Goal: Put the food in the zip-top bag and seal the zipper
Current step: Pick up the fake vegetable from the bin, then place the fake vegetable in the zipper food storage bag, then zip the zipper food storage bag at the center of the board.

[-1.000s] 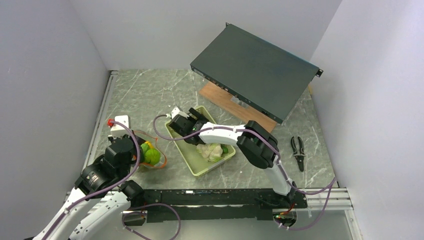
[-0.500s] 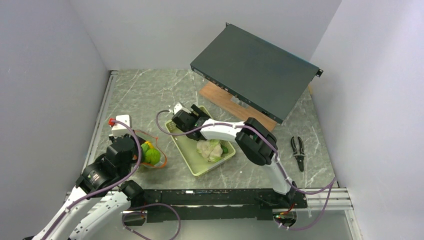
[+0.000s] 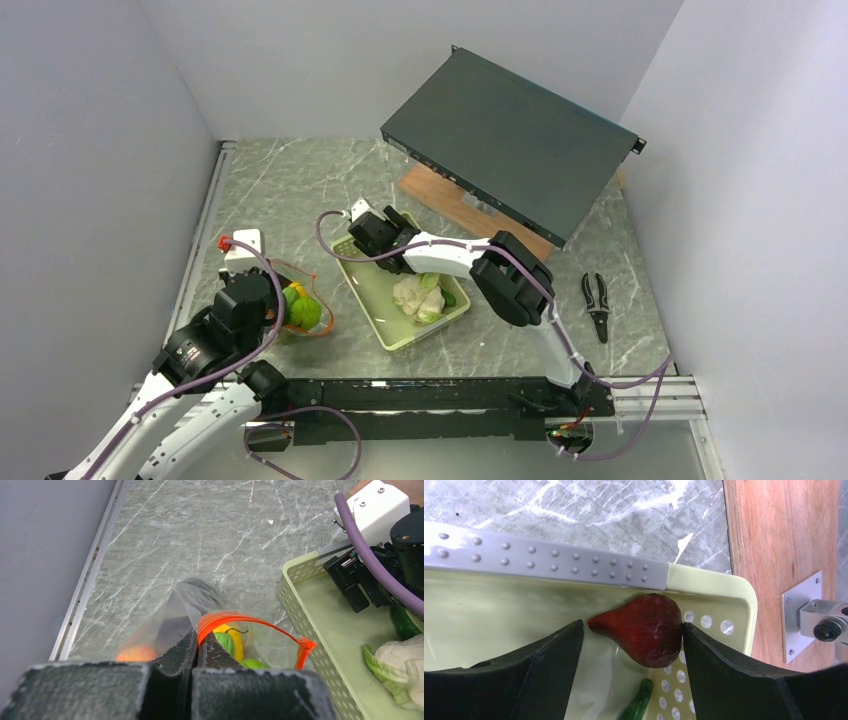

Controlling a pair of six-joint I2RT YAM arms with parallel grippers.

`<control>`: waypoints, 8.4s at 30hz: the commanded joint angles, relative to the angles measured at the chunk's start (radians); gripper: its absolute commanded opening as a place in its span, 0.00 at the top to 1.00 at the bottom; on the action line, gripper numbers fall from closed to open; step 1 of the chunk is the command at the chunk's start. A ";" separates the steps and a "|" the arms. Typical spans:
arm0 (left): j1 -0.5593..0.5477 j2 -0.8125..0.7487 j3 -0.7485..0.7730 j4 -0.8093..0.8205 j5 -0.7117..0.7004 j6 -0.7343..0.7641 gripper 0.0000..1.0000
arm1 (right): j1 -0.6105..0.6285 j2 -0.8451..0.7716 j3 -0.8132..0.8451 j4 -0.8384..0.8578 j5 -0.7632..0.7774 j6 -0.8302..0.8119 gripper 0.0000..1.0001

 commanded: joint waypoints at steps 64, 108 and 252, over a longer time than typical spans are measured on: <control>0.003 0.010 0.008 0.019 -0.026 -0.008 1.00 | 0.232 -0.617 -0.235 0.233 -0.691 0.511 1.00; 0.002 -0.041 0.006 0.020 -0.031 -0.011 1.00 | 0.248 -0.327 0.043 0.153 -0.638 0.557 0.42; 0.002 -0.203 0.271 -0.190 0.597 -0.349 0.23 | 0.460 -0.785 -0.567 0.530 -0.514 0.068 1.00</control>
